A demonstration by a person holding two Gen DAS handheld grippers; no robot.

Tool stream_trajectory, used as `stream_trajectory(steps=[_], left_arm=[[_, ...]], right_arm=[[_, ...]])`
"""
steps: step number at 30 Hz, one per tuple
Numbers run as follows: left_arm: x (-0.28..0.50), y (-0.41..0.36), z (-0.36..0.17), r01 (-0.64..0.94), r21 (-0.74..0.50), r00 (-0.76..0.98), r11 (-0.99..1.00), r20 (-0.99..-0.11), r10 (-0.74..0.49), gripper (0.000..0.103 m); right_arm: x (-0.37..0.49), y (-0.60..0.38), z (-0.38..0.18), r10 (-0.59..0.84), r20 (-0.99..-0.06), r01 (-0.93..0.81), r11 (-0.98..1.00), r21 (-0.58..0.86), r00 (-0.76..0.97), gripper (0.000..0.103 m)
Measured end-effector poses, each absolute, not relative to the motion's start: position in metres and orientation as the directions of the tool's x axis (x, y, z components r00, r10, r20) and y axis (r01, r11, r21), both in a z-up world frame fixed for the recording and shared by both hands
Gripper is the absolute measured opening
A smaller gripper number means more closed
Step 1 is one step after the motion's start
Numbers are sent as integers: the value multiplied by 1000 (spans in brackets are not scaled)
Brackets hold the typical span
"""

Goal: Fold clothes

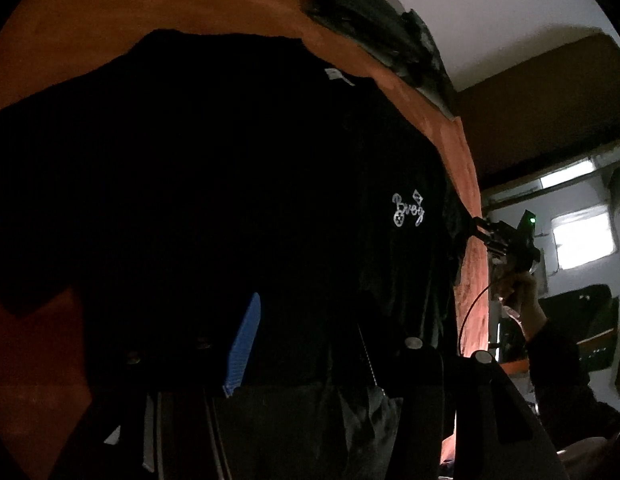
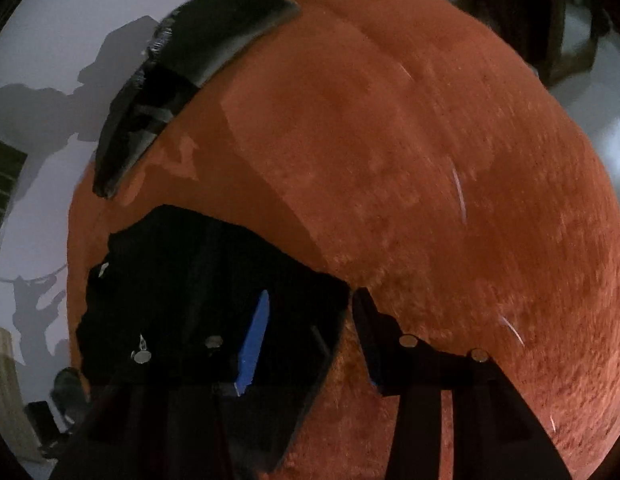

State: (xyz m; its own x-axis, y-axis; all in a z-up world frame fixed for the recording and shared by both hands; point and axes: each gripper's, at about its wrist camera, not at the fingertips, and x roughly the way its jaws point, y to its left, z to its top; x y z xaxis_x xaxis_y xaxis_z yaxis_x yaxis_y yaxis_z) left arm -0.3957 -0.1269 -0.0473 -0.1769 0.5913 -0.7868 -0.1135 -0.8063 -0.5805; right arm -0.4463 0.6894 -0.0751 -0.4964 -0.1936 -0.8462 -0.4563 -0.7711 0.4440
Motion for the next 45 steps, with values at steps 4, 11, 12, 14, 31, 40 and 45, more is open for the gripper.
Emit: stream_trajectory(steps=[4, 11, 12, 14, 31, 40, 45], left_arm=[[-395, -139, -51, -84, -566, -200, -821, -797, 570, 52], [-402, -164, -44, -22, -570, -274, -822, -787, 553, 52], [-403, -166, -44, -15, -573, -275, -819, -785, 555, 52], [-405, -162, -46, -6, -591, -276, -806, -774, 570, 52], [-405, -103, -38, -138, -615, -207, -776, -749, 630, 52], [-409, -90, -60, -69, -658, -152, -750, -736, 660, 52], [-402, -83, -54, -99, -647, -143, -756, -742, 654, 52]], right_arm=[[-439, 689, -44, -120, -841, -423, -821, 383, -528, 8], [-441, 626, 31, 83, -807, -358, -919, 164, -585, 8], [-442, 612, 38, 99, -803, -334, -934, 129, -588, 8], [-460, 572, 38, 100, -804, -267, -961, 76, -586, 8], [-445, 498, 65, -55, -820, -77, -990, 120, -570, 27], [-409, 523, -69, -54, -938, -152, -982, 112, -343, 27], [-412, 544, -56, -57, -926, -208, -968, 143, -373, 27]])
